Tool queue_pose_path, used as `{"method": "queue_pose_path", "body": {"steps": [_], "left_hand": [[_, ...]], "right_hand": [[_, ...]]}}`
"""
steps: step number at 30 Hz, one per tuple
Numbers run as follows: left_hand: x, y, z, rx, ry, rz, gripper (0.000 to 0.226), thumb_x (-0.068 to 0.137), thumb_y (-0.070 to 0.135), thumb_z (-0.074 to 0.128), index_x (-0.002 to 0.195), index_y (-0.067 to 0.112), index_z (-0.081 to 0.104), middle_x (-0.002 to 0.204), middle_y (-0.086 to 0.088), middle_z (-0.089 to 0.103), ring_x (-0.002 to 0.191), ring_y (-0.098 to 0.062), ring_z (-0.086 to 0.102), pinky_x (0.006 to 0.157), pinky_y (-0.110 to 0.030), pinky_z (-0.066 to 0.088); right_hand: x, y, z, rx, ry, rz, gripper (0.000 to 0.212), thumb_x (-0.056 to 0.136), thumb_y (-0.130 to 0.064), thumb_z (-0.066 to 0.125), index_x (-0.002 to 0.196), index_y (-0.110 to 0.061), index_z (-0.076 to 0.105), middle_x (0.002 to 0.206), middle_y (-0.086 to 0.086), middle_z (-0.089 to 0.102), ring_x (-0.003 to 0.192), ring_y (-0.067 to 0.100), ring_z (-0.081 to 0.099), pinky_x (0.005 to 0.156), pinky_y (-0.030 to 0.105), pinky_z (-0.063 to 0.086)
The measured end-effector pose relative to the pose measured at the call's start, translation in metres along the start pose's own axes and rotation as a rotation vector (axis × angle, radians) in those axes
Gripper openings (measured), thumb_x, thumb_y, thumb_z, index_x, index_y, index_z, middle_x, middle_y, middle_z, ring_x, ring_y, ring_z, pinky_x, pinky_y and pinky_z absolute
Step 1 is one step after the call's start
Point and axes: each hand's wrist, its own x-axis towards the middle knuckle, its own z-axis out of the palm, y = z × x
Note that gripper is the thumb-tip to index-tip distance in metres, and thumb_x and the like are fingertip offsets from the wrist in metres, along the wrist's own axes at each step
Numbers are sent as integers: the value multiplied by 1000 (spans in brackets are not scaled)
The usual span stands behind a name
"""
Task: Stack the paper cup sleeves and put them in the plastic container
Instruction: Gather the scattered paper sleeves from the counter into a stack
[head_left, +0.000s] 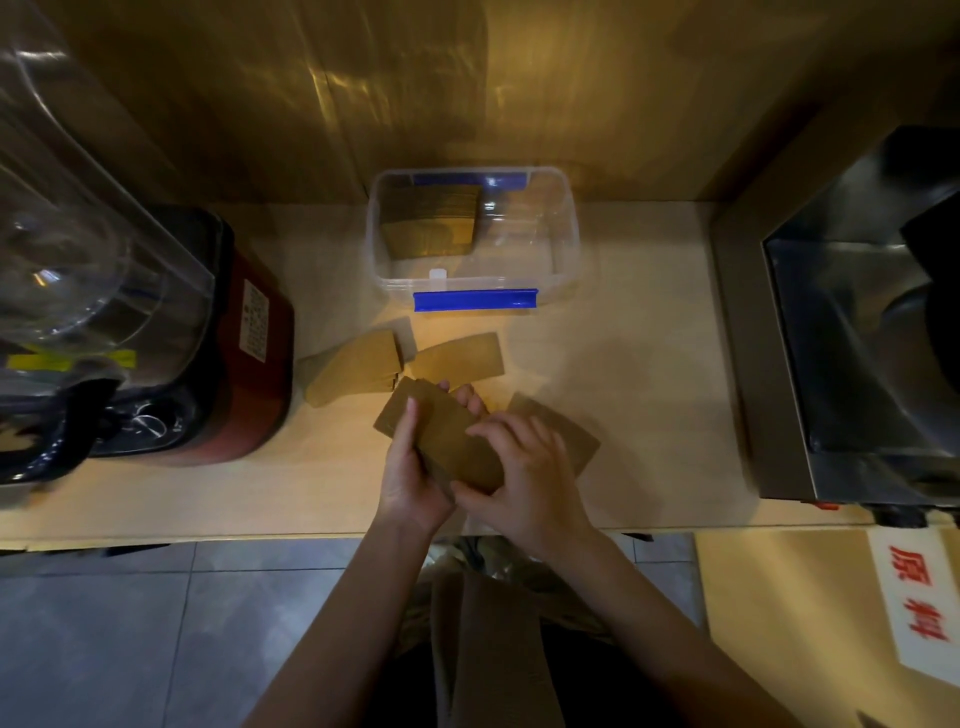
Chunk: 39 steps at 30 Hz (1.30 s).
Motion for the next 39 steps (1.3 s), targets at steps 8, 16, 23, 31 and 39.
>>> {"method": "queue_pose_path", "body": {"steps": [8,16,23,31,39], "left_hand": [[-5,1,-11,-3,104,-27,57,48,37,85,100,24,66,84,2,71,82,-13,68,81,-33,55],[-11,5,-18,-37,157,-14,60,42,36,88,97,23,66,82,1,71,79,-15,68,86,-38,52],[-14,9,-22,-56,178,-14,60,42,36,88,96,22,66,82,1,70,80,-15,68,90,-38,48],[-12,11,-20,-56,176,-24,62,45,39,86,101,23,64,87,1,71,83,-15,68,87,-36,51],[-8,12,-14,-20,172,-21,67,42,38,88,103,24,64,88,1,73,83,-14,69,87,-37,52]], "right_hand": [[-7,29,-14,583,-190,319,28,78,-32,68,104,-23,65,101,-7,54,96,14,55,77,11,44],[-10,108,4,-43,-163,405,67,77,-34,66,135,-16,37,144,11,40,131,28,36,106,39,33],[-6,118,15,-316,-311,268,66,84,-37,55,141,-22,26,153,10,24,140,27,20,113,40,20],[-3,118,11,-383,-269,197,49,85,-34,52,131,-21,43,140,9,43,127,27,38,102,40,31],[21,58,-21,302,-72,343,44,72,-37,72,111,-22,60,104,-4,57,92,11,53,76,21,47]]}}
